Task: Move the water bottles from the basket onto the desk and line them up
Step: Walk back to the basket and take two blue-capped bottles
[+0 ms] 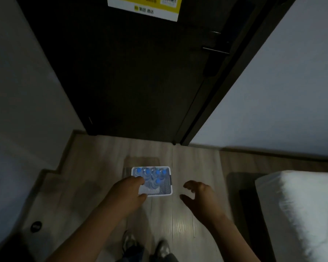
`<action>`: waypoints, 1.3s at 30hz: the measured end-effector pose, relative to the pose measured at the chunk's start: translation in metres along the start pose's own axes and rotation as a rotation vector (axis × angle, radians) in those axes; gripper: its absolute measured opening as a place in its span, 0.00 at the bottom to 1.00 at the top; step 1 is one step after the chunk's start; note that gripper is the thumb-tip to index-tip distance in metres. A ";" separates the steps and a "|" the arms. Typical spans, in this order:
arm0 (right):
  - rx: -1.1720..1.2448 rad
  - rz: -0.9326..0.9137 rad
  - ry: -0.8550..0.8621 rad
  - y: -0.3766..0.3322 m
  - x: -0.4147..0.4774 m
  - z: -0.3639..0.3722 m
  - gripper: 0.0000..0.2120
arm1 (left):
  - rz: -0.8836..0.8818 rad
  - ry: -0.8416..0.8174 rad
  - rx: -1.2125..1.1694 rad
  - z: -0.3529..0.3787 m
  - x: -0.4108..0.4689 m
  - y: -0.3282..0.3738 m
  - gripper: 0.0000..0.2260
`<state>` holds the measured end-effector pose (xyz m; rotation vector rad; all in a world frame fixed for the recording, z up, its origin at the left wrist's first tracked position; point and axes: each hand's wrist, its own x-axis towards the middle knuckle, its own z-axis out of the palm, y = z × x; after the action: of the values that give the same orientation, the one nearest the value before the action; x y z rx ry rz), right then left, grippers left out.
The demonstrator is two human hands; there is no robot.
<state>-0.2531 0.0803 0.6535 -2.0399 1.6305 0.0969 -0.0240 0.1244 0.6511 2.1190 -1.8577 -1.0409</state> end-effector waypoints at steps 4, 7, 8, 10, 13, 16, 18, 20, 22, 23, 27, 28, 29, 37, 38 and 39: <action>0.008 0.014 -0.010 0.005 0.029 0.012 0.20 | -0.025 -0.014 -0.016 0.007 0.027 -0.010 0.14; 0.019 0.013 -0.024 0.011 0.055 0.023 0.20 | -0.051 -0.003 -0.032 0.018 0.048 -0.019 0.13; 0.019 0.012 -0.028 0.013 0.064 0.027 0.20 | -0.060 0.001 -0.024 0.023 0.056 -0.023 0.12; 0.026 0.010 -0.033 0.021 0.085 0.038 0.20 | -0.075 0.011 -0.013 0.033 0.073 -0.031 0.11; 0.048 0.017 -0.052 0.036 0.117 0.060 0.20 | -0.091 0.025 -0.005 0.055 0.104 -0.047 0.09; 0.065 0.011 -0.068 0.053 0.149 0.089 0.20 | -0.118 -0.003 0.015 0.085 0.137 -0.065 0.09; 0.071 0.008 -0.081 0.065 0.171 0.112 0.20 | -0.138 -0.022 0.013 0.108 0.159 -0.080 0.11; 0.076 0.002 -0.092 0.078 0.193 0.137 0.20 | -0.144 -0.028 0.017 0.132 0.180 -0.096 0.11; 0.088 0.005 -0.099 0.090 0.214 0.163 0.21 | -0.159 -0.034 0.011 0.158 0.200 -0.113 0.12; 0.094 0.007 -0.101 0.096 0.225 0.177 0.21 | -0.166 -0.033 0.009 0.171 0.210 -0.123 0.12; 0.116 -0.006 -0.088 0.118 0.264 0.232 0.21 | -0.183 -0.023 -0.007 0.221 0.247 -0.159 0.14; 0.121 -0.009 -0.084 0.124 0.273 0.246 0.21 | -0.186 -0.022 -0.002 0.233 0.257 -0.168 0.15; 0.129 -0.011 -0.080 0.130 0.282 0.260 0.21 | -0.188 -0.015 0.009 0.244 0.266 -0.177 0.15; 0.201 -0.031 -0.024 0.180 0.352 0.366 0.22 | -0.206 0.098 0.028 0.332 0.349 -0.246 0.17; 0.211 -0.038 -0.005 0.184 0.361 0.378 0.22 | -0.195 0.124 0.038 0.341 0.360 -0.256 0.18; 0.221 -0.049 0.013 0.189 0.370 0.388 0.21 | -0.189 0.150 0.047 0.350 0.371 -0.265 0.19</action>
<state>-0.2262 -0.1047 0.1170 -1.9135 1.5245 -0.1090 -0.0062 -0.0396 0.1004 2.3659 -1.6557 -0.8524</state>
